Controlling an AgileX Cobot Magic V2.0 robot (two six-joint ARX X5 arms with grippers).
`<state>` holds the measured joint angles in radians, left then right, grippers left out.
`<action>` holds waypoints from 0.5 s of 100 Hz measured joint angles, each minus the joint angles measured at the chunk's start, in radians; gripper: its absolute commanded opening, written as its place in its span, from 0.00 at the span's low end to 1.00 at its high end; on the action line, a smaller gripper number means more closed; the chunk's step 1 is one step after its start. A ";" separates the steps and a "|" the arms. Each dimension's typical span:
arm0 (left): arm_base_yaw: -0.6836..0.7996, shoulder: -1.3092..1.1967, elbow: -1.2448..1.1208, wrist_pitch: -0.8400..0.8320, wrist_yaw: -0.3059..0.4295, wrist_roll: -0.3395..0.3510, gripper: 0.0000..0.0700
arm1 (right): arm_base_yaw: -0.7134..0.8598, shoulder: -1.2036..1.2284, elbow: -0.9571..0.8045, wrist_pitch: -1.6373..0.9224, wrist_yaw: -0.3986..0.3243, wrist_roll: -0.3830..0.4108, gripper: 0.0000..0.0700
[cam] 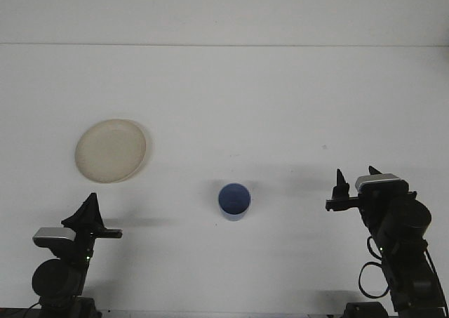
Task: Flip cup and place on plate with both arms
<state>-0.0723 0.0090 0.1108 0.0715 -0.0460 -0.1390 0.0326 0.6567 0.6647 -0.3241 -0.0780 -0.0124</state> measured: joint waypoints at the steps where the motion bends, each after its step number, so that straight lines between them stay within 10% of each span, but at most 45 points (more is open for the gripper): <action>1: 0.000 0.001 0.010 -0.009 0.000 -0.001 0.02 | 0.000 0.000 0.000 0.000 0.000 0.000 0.70; 50: 0.000 0.356 0.628 -0.597 0.056 0.050 0.02 | 0.000 0.000 0.000 0.000 0.000 0.000 0.70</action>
<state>-0.0723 0.3645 0.7391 -0.5259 0.0097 -0.0887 0.0326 0.6567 0.6647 -0.3241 -0.0784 -0.0124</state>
